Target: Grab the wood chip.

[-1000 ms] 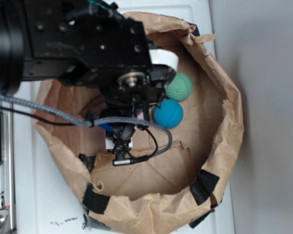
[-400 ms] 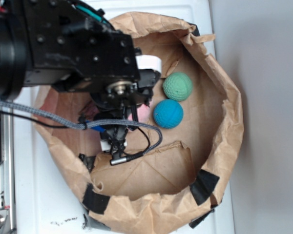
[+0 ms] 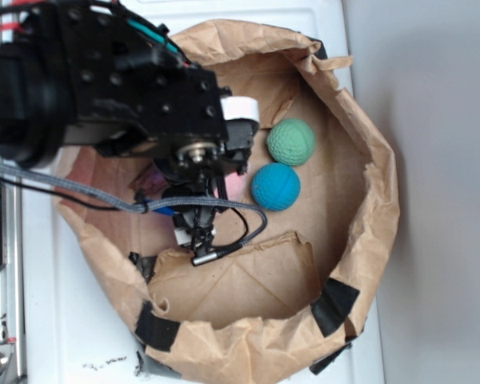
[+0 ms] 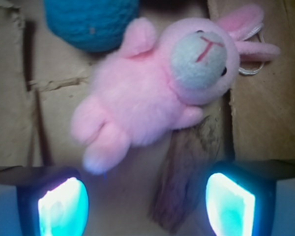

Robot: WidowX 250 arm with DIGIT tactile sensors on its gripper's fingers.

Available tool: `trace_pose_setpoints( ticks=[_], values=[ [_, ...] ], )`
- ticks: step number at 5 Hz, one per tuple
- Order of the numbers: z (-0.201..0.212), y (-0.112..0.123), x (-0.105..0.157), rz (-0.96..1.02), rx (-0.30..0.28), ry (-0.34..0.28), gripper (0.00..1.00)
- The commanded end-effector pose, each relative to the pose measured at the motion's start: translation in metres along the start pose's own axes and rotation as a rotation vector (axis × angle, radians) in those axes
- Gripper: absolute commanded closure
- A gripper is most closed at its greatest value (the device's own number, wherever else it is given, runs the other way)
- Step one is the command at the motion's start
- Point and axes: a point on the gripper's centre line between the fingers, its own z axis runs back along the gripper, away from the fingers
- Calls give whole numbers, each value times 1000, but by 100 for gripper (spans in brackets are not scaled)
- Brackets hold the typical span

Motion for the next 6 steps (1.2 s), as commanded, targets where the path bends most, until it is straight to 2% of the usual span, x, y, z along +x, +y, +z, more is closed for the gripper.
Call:
trace_pose_setpoints(
  ticks=[1, 3, 4, 5, 6],
  values=[
    [-31, 4, 4, -23, 51, -46, 0],
    [-19, 20, 17, -17, 10, -18, 0],
    [-20, 25, 23, -33, 8, -8, 0],
    [-22, 25, 28, -21, 1, -8, 100],
    [-19, 23, 29, -36, -8, -26, 100]
  ],
)
